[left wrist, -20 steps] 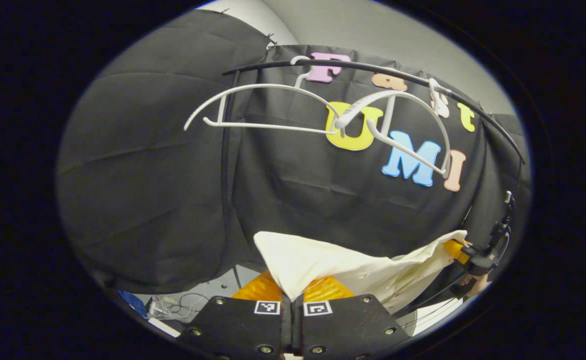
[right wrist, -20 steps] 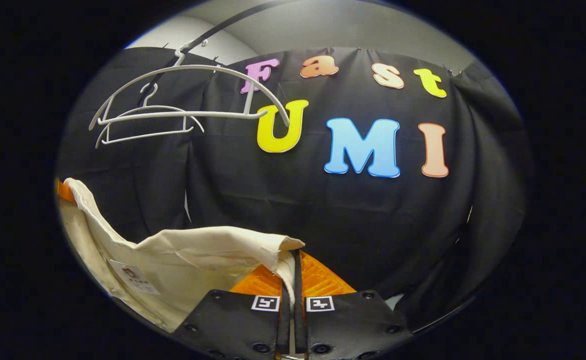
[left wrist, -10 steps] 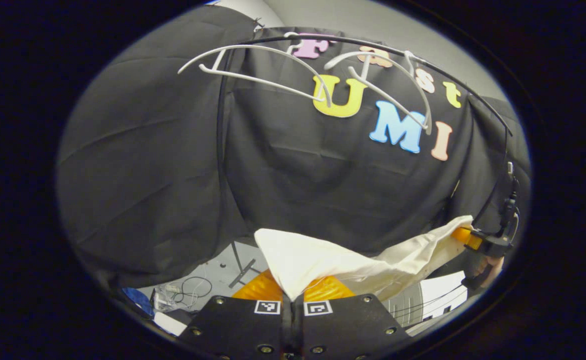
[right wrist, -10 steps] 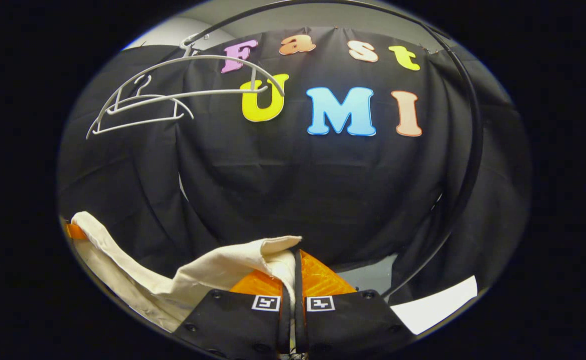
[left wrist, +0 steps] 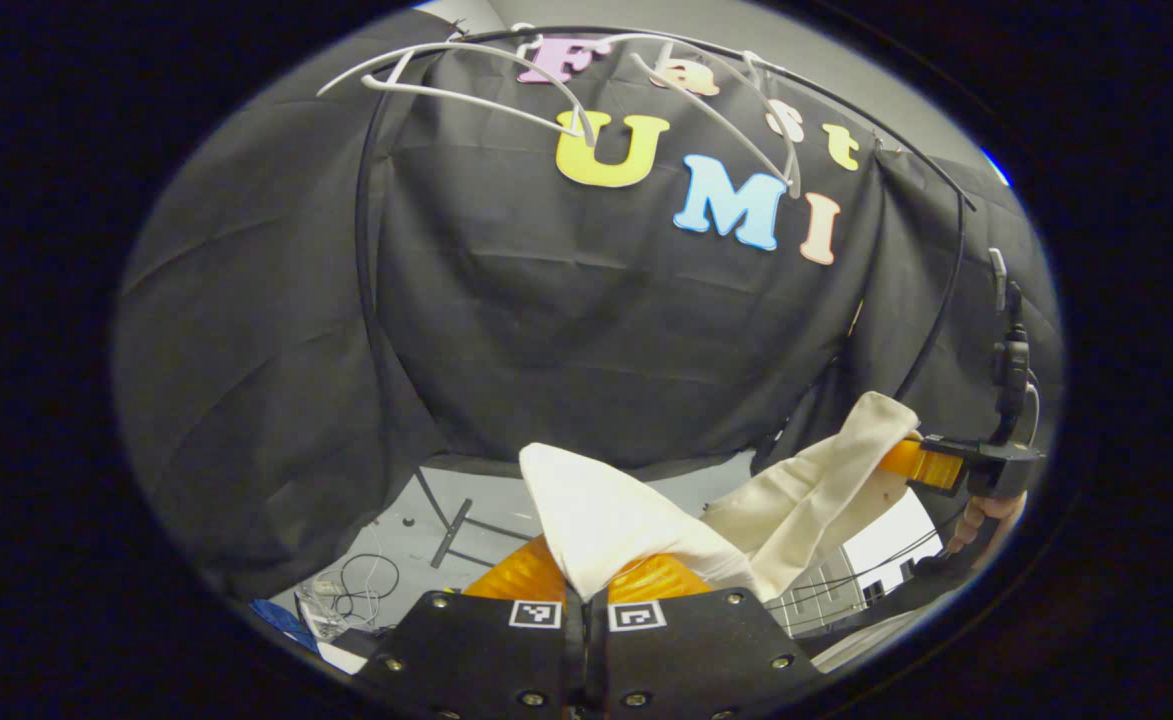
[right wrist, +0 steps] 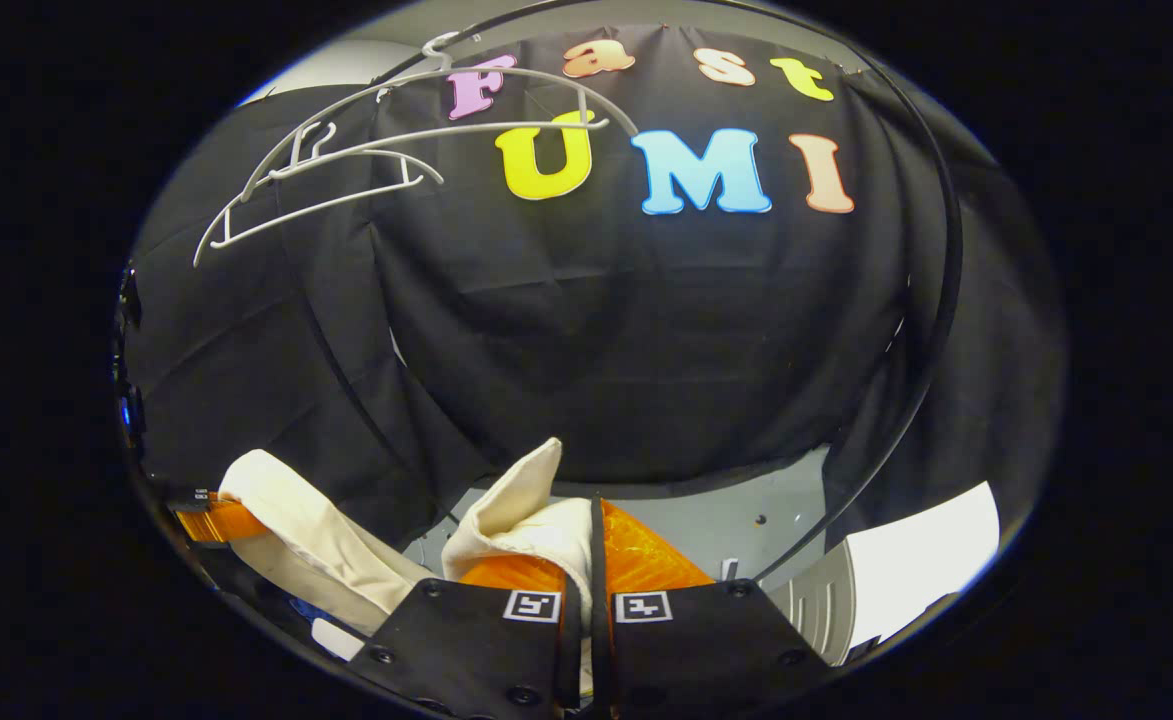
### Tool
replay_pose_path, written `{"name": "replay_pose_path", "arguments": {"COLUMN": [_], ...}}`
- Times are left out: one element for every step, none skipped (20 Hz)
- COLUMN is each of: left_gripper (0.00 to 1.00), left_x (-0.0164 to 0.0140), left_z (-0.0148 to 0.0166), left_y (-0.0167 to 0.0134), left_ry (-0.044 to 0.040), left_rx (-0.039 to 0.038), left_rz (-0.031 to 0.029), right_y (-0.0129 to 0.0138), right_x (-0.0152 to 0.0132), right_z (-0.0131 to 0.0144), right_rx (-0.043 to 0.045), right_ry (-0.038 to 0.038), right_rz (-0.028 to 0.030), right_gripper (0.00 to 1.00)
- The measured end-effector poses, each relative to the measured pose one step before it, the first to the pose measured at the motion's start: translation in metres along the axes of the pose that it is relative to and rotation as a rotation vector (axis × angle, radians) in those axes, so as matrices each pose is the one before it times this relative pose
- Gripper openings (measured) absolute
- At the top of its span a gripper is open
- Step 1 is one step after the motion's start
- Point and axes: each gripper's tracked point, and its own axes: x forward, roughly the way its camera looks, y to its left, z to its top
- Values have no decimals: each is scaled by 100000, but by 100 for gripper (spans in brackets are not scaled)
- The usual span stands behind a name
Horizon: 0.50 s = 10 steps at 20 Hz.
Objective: Grasp the clothes on the hanger with both hands and then place them into the laundry hamper below.
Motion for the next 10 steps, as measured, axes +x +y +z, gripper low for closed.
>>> {"name": "replay_pose_path", "arguments": {"left_gripper": [2, 2, 1, 2, 1, 3, 3, 3, 3, 2], "left_x": [563, 605, 467, 602, 501, -200, 325, 904, 757, 1181], "left_z": [-181, -221, -375, -566, -409, -212, -256, -469, -329, -945], "left_y": [-53, -11, -174, -270, -34, -78, 64, 14, -31, 264], "left_ry": [903, 1172, 1080, 1264, 1027, 1463, 1674, 2146, 1175, 597], "left_rx": [1476, 1531, 1082, 493, 292, 12, 93, -125, -416, -402], "left_rz": [-869, -466, -456, -480, -580, -91, 450, 558, -70, -151], "right_y": [603, 443, 548, 672, 430, 147, 111, 35, -24, 47], "right_x": [478, 309, 431, -47, 208, 403, 589, 601, 194, 363], "right_z": [-745, -746, -704, -655, -460, -638, -667, -661, -279, -578], "right_rx": [258, -334, -1838, -2499, -2049, -1243, -529, -458, -662, -256], "right_ry": [1911, 1992, 1822, 1389, 859, 1670, 2159, 2019, 1920, 1992], "right_rz": [133, -385, 12, 542, 296, 522, 346, -113, -131, -188], "right_gripper": [6, 6, 6, 6, 6, 6, 6, 6, 6, 8]}}
